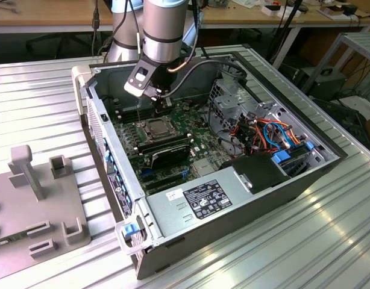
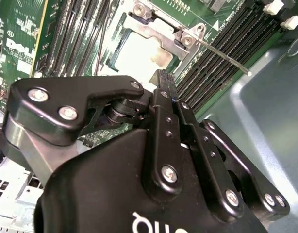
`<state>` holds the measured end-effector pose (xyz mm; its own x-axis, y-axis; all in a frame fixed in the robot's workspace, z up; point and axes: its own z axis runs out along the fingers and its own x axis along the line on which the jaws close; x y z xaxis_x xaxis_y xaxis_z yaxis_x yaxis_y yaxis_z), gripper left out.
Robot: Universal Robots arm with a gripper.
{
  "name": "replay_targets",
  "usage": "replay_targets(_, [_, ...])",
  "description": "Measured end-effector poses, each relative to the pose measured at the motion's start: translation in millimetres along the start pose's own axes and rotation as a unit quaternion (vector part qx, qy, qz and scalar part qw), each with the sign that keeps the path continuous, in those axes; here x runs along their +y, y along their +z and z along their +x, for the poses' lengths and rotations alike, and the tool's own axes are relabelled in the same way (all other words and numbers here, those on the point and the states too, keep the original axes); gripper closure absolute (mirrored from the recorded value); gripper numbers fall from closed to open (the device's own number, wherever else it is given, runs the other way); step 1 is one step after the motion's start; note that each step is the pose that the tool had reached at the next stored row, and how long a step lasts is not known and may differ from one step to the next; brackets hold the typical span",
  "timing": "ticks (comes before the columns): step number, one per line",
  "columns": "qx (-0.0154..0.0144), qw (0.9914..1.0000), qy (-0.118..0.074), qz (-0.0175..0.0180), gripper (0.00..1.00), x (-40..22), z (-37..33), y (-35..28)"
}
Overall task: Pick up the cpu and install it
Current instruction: 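Close the cpu cover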
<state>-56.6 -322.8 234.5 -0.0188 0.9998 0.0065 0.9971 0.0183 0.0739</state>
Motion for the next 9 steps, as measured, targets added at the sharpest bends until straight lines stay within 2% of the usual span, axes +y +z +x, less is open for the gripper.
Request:
replay_targets(3, [0.0018, 0.99970, -0.024, 0.0001, 0.89, 0.6, 0.0, 0.7])
replay_targets(6, [0.0038, 0.99859, -0.053, 0.0003, 0.89, 0.6, 0.0, 1.5])
replay_targets(7, [0.0051, 0.99756, -0.070, 0.0004, 0.89, 0.5, 0.0, 2.1])
replay_targets(9, [0.0077, 0.99405, -0.109, 0.0007, 0.89, 0.4, 0.0, 3.3])
